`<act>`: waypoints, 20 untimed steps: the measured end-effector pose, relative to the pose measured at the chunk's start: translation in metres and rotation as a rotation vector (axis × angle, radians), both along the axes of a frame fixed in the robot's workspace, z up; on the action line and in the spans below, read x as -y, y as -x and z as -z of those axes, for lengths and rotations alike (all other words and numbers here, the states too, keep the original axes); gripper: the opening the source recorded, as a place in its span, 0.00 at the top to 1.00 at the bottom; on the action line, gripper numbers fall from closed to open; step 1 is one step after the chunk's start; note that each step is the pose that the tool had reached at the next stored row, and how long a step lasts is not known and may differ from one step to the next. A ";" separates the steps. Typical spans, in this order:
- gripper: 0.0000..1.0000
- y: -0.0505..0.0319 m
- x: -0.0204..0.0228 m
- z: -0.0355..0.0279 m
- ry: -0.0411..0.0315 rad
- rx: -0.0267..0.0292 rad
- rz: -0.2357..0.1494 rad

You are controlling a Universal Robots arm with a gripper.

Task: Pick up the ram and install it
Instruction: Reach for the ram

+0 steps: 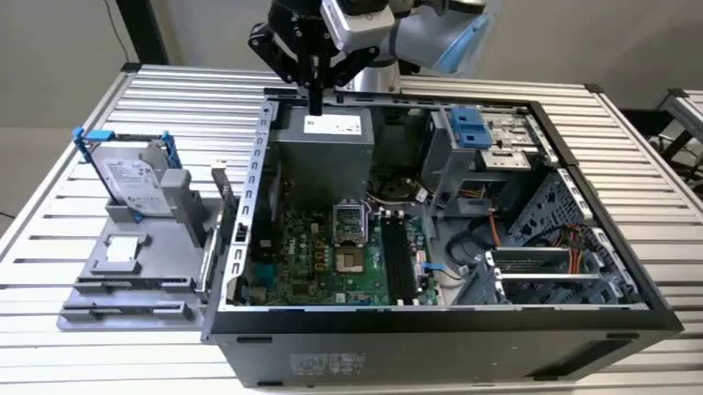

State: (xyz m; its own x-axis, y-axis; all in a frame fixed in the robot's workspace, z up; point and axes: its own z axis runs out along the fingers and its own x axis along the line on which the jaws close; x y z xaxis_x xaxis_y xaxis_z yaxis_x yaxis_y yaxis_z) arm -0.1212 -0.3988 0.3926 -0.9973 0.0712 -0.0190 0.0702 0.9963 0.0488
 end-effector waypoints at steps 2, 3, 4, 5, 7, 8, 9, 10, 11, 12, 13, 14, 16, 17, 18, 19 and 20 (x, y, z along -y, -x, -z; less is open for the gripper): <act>1.00 0.0000 0.0000 0.0000 0.0000 0.0000 0.000; 1.00 0.0000 0.0000 0.0000 0.0000 0.0000 0.000; 1.00 0.0000 0.0000 0.0000 0.0001 -0.0001 0.000; 1.00 0.0000 0.0000 0.0000 0.0001 -0.0001 0.000; 1.00 0.0000 -0.0001 0.0000 0.0000 -0.0001 0.000; 1.00 0.0000 -0.0001 0.0000 0.0000 -0.0001 0.000; 1.00 0.0000 -0.0001 0.0000 0.0000 0.0000 0.000; 1.00 0.0000 -0.0001 0.0000 0.0000 0.0000 0.000; 1.00 0.0001 -0.0001 0.0000 0.0000 0.0000 0.000; 1.00 0.0001 -0.0001 0.0000 0.0000 0.0000 0.000; 1.00 0.0004 -0.0002 0.0000 0.0000 0.0000 0.000; 1.00 0.0013 -0.0001 0.0000 0.0000 0.0000 0.000; 1.00 0.0050 -0.0001 0.0000 0.0000 0.0000 0.000; 1.00 0.0067 -0.0001 0.0000 0.0000 0.0000 -0.001; 1.00 0.0089 -0.0001 0.0000 0.0000 0.0000 -0.003; 1.00 0.0111 -0.0001 0.0000 0.0000 0.0000 -0.004; 1.00 0.0131 -0.0001 0.0000 0.0000 -0.0001 -0.005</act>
State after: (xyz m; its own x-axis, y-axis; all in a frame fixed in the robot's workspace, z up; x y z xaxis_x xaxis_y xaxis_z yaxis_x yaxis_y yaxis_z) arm -0.1343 -0.3987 0.3926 -0.9976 0.0661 -0.0190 0.0651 0.9967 0.0487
